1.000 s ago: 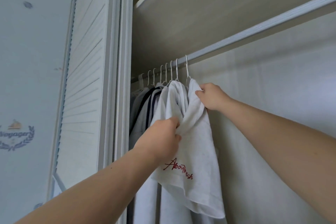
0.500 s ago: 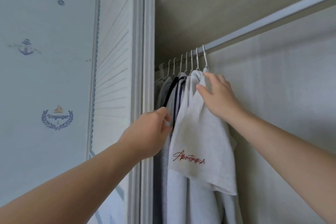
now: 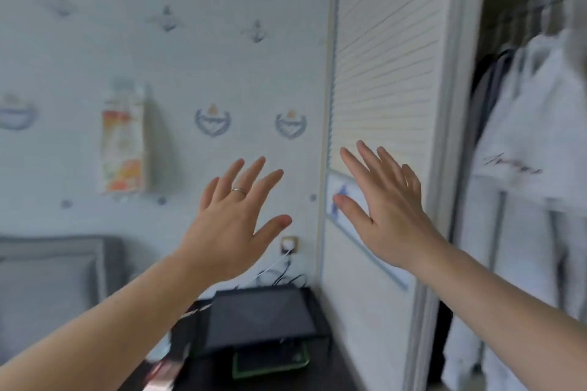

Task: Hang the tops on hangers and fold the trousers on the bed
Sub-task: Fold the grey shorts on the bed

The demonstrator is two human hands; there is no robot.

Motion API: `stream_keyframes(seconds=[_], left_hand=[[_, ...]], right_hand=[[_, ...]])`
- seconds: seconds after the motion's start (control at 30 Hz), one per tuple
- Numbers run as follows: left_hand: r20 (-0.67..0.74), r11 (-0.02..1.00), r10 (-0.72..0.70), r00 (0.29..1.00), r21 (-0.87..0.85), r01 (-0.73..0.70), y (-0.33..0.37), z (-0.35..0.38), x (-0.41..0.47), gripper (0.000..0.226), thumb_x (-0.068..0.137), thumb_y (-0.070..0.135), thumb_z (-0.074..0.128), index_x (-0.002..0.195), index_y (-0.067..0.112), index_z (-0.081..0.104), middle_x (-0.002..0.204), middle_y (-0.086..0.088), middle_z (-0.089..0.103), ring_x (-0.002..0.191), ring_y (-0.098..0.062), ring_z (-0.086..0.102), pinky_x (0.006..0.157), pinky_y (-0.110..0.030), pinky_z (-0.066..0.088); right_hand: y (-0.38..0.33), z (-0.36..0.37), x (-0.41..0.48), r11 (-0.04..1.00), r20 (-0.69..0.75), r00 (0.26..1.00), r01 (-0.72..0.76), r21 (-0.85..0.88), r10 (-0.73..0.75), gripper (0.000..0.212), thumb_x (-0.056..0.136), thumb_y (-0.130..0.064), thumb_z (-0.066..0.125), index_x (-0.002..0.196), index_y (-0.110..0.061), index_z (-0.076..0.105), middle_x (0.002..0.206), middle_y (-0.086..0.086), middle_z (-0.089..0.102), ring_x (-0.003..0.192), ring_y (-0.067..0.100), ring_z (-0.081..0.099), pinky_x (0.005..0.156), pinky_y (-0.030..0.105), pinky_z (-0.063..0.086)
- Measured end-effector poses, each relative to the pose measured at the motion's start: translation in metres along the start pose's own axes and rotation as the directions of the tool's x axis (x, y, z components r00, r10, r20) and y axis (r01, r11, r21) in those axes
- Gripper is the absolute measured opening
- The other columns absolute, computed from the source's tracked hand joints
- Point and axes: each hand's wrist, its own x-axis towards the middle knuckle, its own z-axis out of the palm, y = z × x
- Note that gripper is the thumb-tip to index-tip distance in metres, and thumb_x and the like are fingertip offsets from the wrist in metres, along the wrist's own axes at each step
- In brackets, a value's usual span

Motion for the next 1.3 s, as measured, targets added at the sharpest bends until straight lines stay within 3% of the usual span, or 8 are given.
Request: stream_keyframes(seconds=[0.17, 0.33, 0.47, 0.53, 0.63, 0.77, 0.93, 1.3], left_hand=[[0.073, 0.97, -0.231, 0.97, 0.097, 0.223, -0.085, -0.042, -0.145, 0.077, 0.087, 0.077, 0.01, 0.157, 0.046, 0.001, 0.168, 0.014, -0.007, 0.154, -0.014, -0.018, 0.125, -0.047, -0.002], [0.097, 0.855, -0.507, 0.856, 0.184, 0.485, -0.152, -0.078, -0.291, 0.08, 0.085, 0.077, 0.014, 0.158, 0.043, 0.011, 0.169, 0.012, 0.004, 0.155, -0.017, -0.007, 0.124, -0.044, 0.004], [0.114, 0.697, -0.714, 0.69, 0.207, 0.687, -0.189, -0.091, -0.403, 0.084, 0.083, 0.081, 0.015, 0.157, 0.042, 0.016, 0.168, 0.012, 0.01, 0.155, -0.016, -0.002, 0.124, -0.043, 0.007], [0.111, 0.602, -0.798, 0.593, 0.207, 0.771, -0.202, -0.09, -0.457, 0.092, 0.078, 0.091, 0.005, 0.156, 0.044, 0.016, 0.167, 0.014, 0.011, 0.155, -0.015, 0.0, 0.125, -0.044, 0.01], [0.15, 0.441, -0.896, 0.418, 0.196, 0.876, -0.221, -0.088, -0.522, 0.089, 0.08, 0.088, 0.003, 0.156, 0.044, 0.016, 0.167, 0.016, 0.012, 0.154, -0.012, 0.001, 0.125, -0.043, 0.012], [0.18, 0.268, -0.955, 0.236, 0.18, 0.946, -0.261, -0.077, -0.585, 0.066, 0.096, 0.069, 0.029, 0.156, 0.042, 0.023, 0.164, 0.017, 0.021, 0.153, -0.013, 0.01, 0.124, -0.044, 0.019], [0.182, 0.084, -0.982, 0.055, 0.155, 0.984, -0.336, -0.051, -0.644, 0.054, 0.1, 0.057, 0.045, 0.15, 0.036, 0.037, 0.155, 0.01, 0.04, 0.145, -0.017, 0.031, 0.118, -0.042, 0.03], [0.303, -0.427, -0.861, -0.409, 0.01, 0.904, -0.461, 0.033, -0.74, 0.046, 0.102, 0.041, 0.053, 0.145, 0.026, 0.044, 0.149, 0.004, 0.048, 0.137, -0.017, 0.044, 0.11, -0.033, 0.038]], right_hand=[[-0.139, 0.066, -0.026, 0.973, 0.141, 0.974, 0.154, 0.171, -0.179, 0.074, 0.089, -0.07, 0.013, 0.157, -0.041, 0.008, 0.168, -0.013, 0.004, 0.154, 0.016, -0.001, 0.123, 0.05, 0.0], [-0.269, 0.136, -0.057, 0.878, 0.252, 0.882, 0.287, 0.384, -0.398, 0.071, 0.091, -0.069, 0.017, 0.156, -0.04, 0.014, 0.167, -0.013, 0.011, 0.154, 0.014, 0.005, 0.123, 0.048, 0.0], [-0.361, 0.198, -0.089, 0.778, 0.319, 0.777, 0.321, 0.539, -0.542, 0.073, 0.091, -0.069, 0.022, 0.156, -0.037, 0.024, 0.164, -0.009, 0.023, 0.153, 0.015, 0.016, 0.122, 0.053, 0.009], [-0.4, 0.232, -0.107, 0.74, 0.344, 0.727, 0.327, 0.588, -0.595, 0.072, 0.091, -0.069, 0.025, 0.156, -0.036, 0.027, 0.162, -0.009, 0.029, 0.151, 0.016, 0.022, 0.12, 0.056, 0.015], [-0.452, 0.284, -0.13, 0.689, 0.401, 0.63, 0.312, 0.654, -0.665, 0.075, 0.089, -0.072, 0.023, 0.156, -0.038, 0.024, 0.162, -0.013, 0.028, 0.151, 0.011, 0.019, 0.122, 0.051, 0.011], [-0.515, 0.356, -0.148, 0.651, 0.467, 0.513, 0.267, 0.711, -0.72, 0.075, 0.088, -0.072, 0.02, 0.156, -0.038, 0.024, 0.16, -0.019, 0.027, 0.15, 0.004, 0.015, 0.123, 0.046, 0.006], [-0.588, 0.447, -0.159, 0.64, 0.56, 0.344, 0.189, 0.745, -0.753, 0.062, 0.098, -0.064, 0.031, 0.155, -0.041, 0.022, 0.159, -0.02, 0.028, 0.149, 0.005, 0.018, 0.122, 0.042, 0.004], [-0.725, 0.624, -0.159, 0.722, 0.724, -0.067, 0.055, 0.69, -0.687, 0.054, 0.103, -0.047, 0.044, 0.153, -0.037, 0.029, 0.159, -0.011, 0.035, 0.145, 0.018, 0.03, 0.119, 0.046, 0.023]])
